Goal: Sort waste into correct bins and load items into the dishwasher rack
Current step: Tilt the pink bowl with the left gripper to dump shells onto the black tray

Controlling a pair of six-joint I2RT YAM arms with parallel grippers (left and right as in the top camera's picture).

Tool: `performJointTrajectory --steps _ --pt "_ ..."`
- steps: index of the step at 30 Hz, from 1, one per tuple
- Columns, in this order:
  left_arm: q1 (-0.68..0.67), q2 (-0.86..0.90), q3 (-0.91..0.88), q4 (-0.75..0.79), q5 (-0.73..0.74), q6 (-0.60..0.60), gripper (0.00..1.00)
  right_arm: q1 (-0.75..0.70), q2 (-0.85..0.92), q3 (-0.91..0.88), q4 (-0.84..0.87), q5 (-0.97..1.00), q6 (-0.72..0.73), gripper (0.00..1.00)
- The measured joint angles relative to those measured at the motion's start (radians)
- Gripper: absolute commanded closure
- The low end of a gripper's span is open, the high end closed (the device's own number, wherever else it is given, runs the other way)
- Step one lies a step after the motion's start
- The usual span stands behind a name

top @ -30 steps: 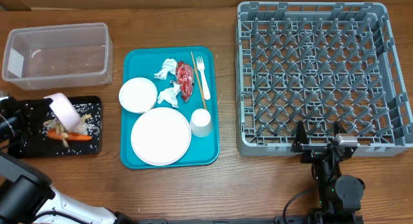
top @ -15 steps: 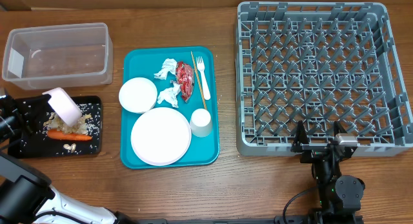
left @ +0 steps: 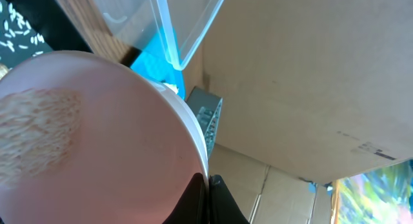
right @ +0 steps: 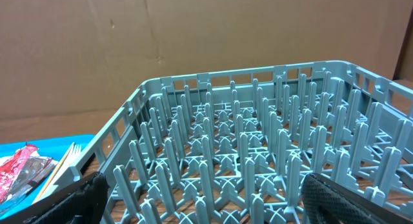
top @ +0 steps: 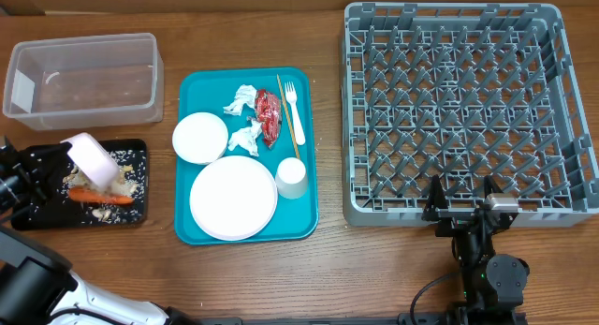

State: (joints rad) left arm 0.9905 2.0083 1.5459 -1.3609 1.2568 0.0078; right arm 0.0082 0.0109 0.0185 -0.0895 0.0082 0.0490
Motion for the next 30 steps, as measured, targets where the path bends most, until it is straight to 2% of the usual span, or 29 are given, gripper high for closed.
performJointTrajectory --steps 30 --pt "0.0 0.0 -0.001 -0.019 0.098 0.003 0.96 0.0 0.0 0.0 0.0 0.0 0.0 0.0"
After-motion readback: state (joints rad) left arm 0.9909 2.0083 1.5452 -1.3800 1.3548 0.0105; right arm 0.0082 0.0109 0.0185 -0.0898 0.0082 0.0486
